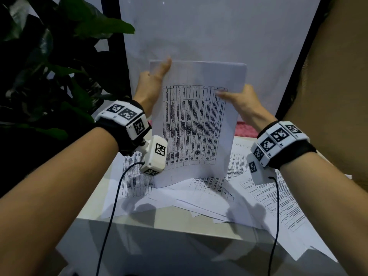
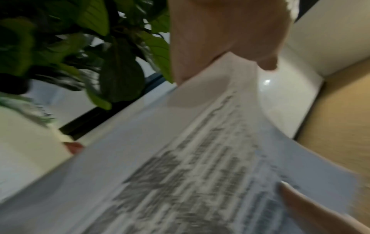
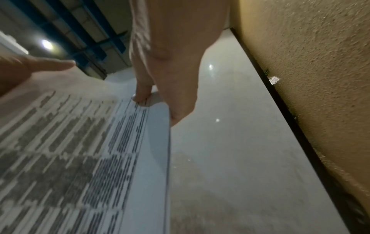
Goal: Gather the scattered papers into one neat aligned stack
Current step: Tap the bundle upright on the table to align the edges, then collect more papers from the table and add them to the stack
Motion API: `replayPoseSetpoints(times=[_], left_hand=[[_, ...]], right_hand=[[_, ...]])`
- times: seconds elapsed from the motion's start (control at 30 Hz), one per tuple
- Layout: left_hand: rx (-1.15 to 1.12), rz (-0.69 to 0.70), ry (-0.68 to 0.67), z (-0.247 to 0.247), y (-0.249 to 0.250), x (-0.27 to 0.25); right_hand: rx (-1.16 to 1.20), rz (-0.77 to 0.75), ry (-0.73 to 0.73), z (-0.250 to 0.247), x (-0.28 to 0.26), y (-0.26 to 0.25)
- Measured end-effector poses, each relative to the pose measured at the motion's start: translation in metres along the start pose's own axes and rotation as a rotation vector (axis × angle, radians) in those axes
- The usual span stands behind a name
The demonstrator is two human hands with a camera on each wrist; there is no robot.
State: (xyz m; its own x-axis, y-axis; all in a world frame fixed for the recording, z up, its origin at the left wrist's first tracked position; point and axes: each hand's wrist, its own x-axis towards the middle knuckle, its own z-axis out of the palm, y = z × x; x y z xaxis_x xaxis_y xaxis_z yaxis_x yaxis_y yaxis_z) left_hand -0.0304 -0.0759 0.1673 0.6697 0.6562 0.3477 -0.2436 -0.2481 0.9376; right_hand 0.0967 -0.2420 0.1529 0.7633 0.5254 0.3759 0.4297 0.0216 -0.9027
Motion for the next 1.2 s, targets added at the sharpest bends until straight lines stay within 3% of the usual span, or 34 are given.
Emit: replayPoseSetpoints(times=[0.07,0.2,0.3,0.43,0.67,0.8,0.97,1.1,1.2], left_hand=[[0.010,0.008,-0.100,-0.005,-0.023,-0.005],[0.250,-0.187,-0.236,-0.019,-0.091,-0.017],[0.194,-0.177,-0.173,-0.024,-0.101,-0.021],[0.020,-0.139,-0.076,-0.014,-0.063,-0.029],[0.065,-0.181,-0.067,-0.011,-0.083,-0.044],[0.177,-0.191,-0.047,-0.009,-0.104,-0.044],[0.249,-0.079,-0.008,-0.013,-0.102,-0.033],[0.229,-0.065,-0.043,-0.010,-0.109,-0.033],[0.208,-0.055,-0.062,-0.009,-0.113,-0.037]], right_hand=[[0.000,0.022,0.027,-0.002,-0.003,0.011],[-0.050,0.090,-0.050,0.001,-0.011,0.024],[-0.058,0.061,-0.016,0.004,-0.011,0.026],[-0.003,-0.009,0.011,0.004,-0.008,0.021],[-0.068,0.086,-0.016,0.009,-0.015,0.029],[-0.310,0.256,-0.176,-0.019,-0.019,0.036],[-0.827,0.589,-0.119,-0.098,-0.044,0.074],[-1.030,0.911,-0.197,-0.140,-0.087,0.115],[-1.073,1.008,-0.214,-0.147,-0.103,0.144]])
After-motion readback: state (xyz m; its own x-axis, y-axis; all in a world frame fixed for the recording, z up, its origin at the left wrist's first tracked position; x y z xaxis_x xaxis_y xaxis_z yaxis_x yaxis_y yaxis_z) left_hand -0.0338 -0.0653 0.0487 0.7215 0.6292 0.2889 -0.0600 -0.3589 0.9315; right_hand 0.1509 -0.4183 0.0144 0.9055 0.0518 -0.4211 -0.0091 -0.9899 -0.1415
